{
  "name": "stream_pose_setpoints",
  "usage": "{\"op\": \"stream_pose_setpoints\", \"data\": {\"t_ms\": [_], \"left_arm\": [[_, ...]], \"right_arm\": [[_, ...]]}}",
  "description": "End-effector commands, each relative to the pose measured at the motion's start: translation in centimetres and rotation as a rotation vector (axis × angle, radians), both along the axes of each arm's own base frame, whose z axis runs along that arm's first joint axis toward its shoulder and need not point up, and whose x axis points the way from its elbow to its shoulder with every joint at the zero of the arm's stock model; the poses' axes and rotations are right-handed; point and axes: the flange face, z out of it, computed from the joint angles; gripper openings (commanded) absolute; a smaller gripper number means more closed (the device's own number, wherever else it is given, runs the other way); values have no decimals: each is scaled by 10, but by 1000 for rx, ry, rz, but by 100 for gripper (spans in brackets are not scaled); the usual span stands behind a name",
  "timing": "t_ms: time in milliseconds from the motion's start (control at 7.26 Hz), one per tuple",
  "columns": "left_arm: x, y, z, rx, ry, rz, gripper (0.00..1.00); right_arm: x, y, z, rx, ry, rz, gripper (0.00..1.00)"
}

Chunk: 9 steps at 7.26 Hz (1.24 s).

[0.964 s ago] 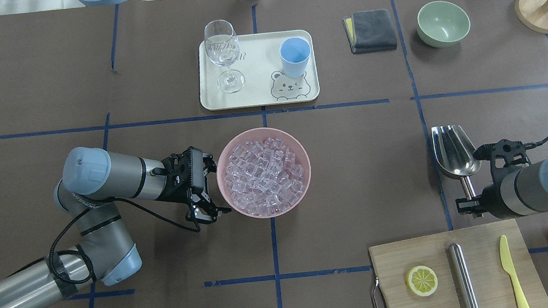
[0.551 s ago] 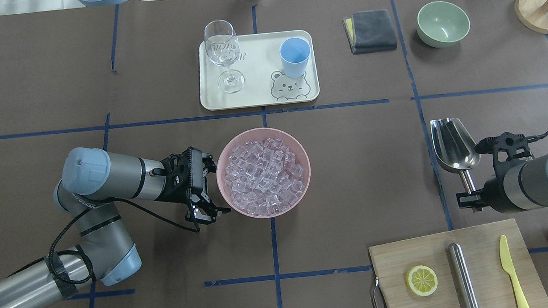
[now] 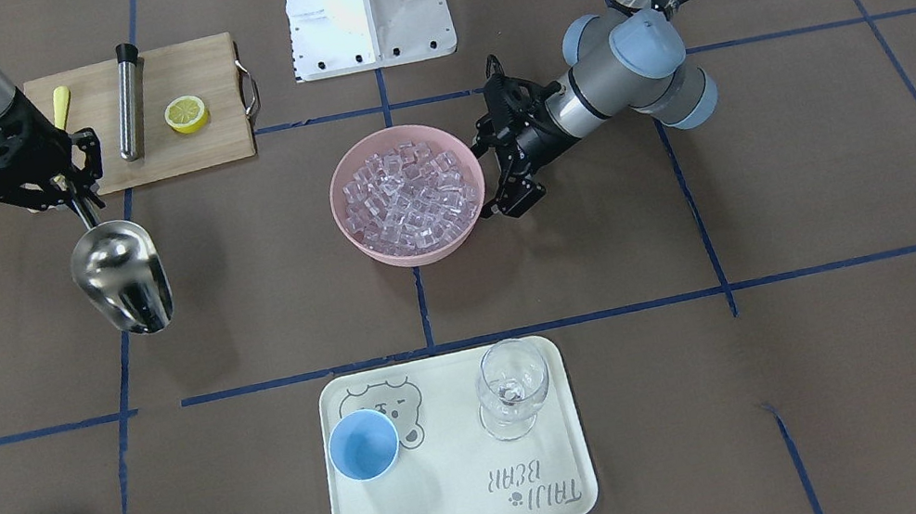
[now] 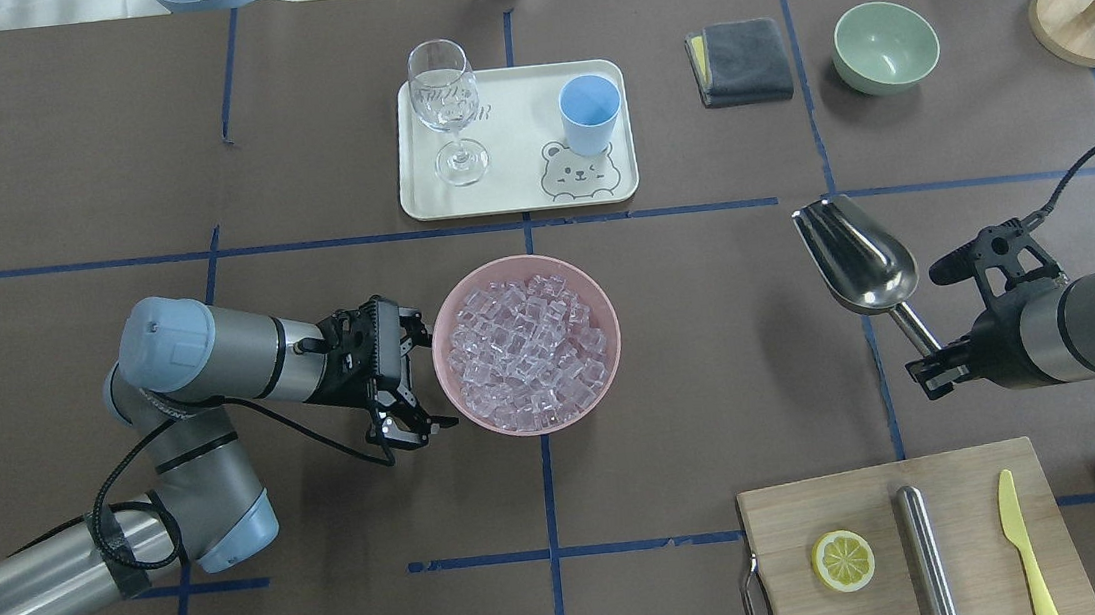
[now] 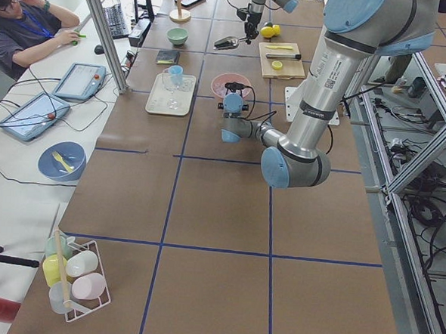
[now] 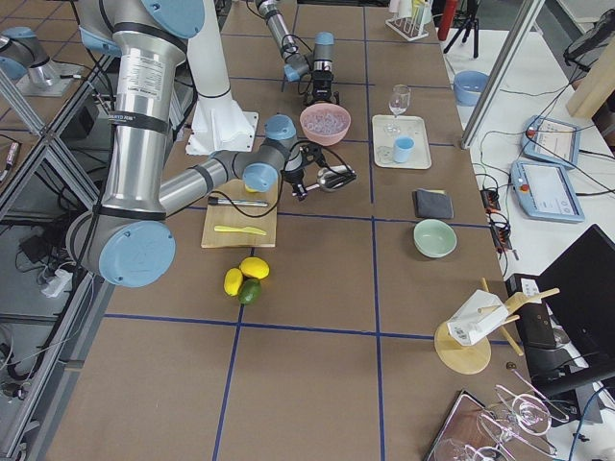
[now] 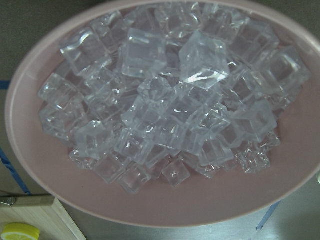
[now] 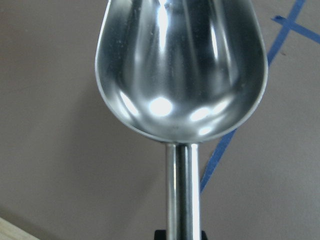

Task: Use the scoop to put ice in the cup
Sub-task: 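Lift the scoop with the right gripper and carry it over the bowl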

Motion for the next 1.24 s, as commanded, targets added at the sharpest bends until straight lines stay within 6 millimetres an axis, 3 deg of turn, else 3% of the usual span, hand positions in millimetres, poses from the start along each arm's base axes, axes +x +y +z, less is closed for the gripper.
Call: {"op": "stream_pose_setpoints", "data": {"t_ms": [0,276,551,689,827,1102], "left_arm": [[0,0,1,-1,-1,-1,100],[0,0,1,0,0,-1,100],[0,0,1,0,0,-1,100],[0,0,1,0,0,-1,100],[0,0,0,1,2,-1,100],[0,0,-1,0,3,-1,100]], "right_arm": [[3,-11,-24,208,83,-173,0],[6,-18,-65,249,219,-292,0],[-16,-31,-151,177,305,-327,0],[-32,-27,-205,124,368,-368,0],[-38,-20,-239,112,407,-387,0],[-81,-20,-254,81,440,-432,0]]}}
